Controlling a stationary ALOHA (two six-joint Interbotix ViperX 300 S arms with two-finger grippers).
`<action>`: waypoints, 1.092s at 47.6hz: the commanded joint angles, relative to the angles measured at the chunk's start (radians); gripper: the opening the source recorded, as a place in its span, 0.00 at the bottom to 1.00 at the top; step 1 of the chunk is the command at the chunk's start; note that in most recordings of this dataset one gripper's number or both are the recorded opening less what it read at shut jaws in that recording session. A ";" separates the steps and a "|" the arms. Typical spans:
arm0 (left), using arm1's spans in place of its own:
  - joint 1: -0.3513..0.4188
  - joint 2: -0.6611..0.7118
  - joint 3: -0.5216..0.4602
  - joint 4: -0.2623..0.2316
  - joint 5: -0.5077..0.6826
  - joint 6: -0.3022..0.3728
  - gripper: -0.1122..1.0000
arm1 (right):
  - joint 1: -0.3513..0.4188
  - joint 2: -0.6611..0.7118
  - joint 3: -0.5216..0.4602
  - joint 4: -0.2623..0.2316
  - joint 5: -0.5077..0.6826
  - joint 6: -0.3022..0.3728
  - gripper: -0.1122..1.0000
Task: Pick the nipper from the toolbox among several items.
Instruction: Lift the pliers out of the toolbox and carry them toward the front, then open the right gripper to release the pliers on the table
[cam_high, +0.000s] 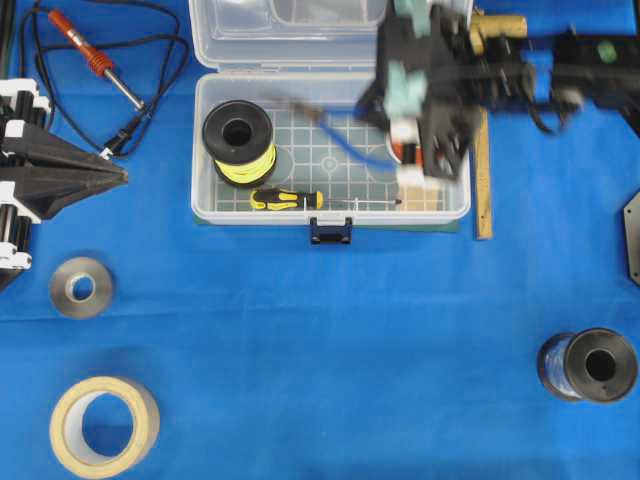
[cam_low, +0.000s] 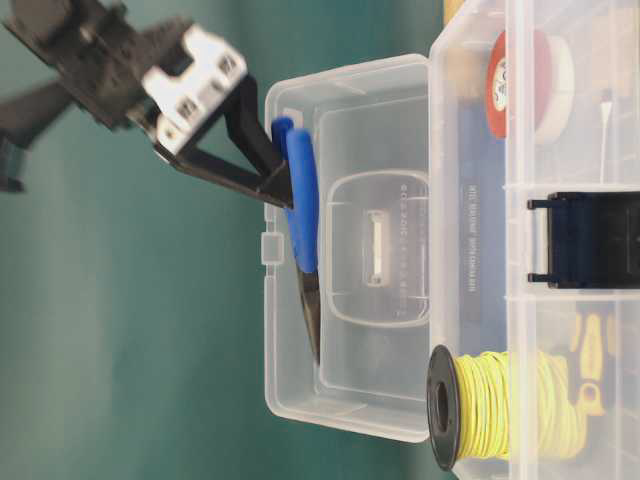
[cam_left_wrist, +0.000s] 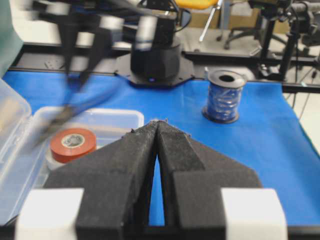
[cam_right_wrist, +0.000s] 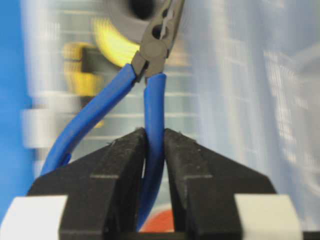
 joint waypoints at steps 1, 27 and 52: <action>0.009 0.005 -0.017 -0.002 -0.006 0.002 0.10 | 0.083 -0.035 0.011 0.006 -0.043 0.028 0.22; 0.029 0.006 -0.011 -0.003 -0.005 -0.002 0.10 | 0.357 0.279 0.031 0.006 -0.212 0.282 0.22; 0.029 0.003 -0.009 -0.005 0.011 -0.003 0.10 | 0.357 0.397 0.012 0.006 -0.196 0.370 0.23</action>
